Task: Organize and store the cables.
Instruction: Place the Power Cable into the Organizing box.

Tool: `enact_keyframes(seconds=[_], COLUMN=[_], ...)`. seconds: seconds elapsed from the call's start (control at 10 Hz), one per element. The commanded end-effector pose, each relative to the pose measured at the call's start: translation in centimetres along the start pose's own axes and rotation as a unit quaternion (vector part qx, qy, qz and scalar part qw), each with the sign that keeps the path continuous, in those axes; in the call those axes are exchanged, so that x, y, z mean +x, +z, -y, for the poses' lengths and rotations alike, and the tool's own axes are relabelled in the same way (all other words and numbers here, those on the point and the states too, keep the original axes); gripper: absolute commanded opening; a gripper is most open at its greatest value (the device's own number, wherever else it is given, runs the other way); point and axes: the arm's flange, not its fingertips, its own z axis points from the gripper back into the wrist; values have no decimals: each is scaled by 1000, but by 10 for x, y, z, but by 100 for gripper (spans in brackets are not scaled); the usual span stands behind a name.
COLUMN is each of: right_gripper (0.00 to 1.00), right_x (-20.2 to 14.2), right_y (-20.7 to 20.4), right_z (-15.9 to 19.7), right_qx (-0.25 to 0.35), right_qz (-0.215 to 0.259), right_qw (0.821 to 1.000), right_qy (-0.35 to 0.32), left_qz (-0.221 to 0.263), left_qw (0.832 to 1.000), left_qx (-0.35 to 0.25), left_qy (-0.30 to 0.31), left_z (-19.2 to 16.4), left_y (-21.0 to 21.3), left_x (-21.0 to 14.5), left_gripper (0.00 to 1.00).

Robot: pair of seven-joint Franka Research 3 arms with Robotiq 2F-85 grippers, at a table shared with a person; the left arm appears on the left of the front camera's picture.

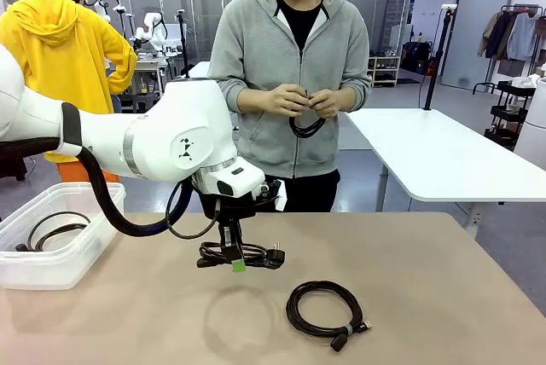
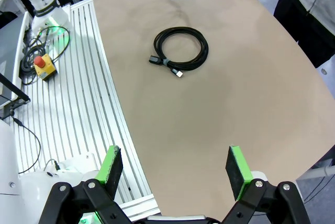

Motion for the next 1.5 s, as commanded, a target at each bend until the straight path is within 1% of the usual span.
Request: enact_keyframes(seconds=[0.0,0.1,0.2,0.3,0.4,0.6,0.7,0.8,1.0,1.1,1.2,1.4], right_gripper=[100,100,100,100,100,100,100,100,100,100,100,100], right_x=[0,0,0,0,0,0,0,0,0,0,0,0], right_y=[-3,-3,-3,-3,-3,-3,-3,-3,-3,-3,-3,-3], right_z=[1,1,1,1,1,1,1,1,1,1,1,1], right_qx=[-5,-5,-5,-5,-5,-5,-5,-5,-5,-5,-5,-5], right_qz=[3,3,3,3,3,3,3,3,3,3,3,3], right_qw=[1000,1000,1000,1000,1000,1000,1000,1000,1000,1000,1000,1000], right_qy=[6,6,6,6,6,6,6,6,6,6,6,6], left_qz=[-1,0,-28,-56,-42,-9,-5,9,26,28,19,18], left_qw=[1000,1000,998,995,996,994,992,992,986,983,982,984], left_qx=[6,0,28,5,22,59,67,75,120,139,145,150], left_qy=[5,0,-43,-77,-77,-95,-104,-96,-113,-114,-116,-98], left_z=[0,0,-2,-7,-6,0,0,-2,-3,-4,-7,-22], left_y=[3,0,9,34,60,101,117,134,171,186,196,206], left_x=[1,0,-7,-30,-38,-51,-71,-97,-159,-193,-233,-296], left_gripper=[0,18,18,18,18,18,18,18,18,18,18,18])
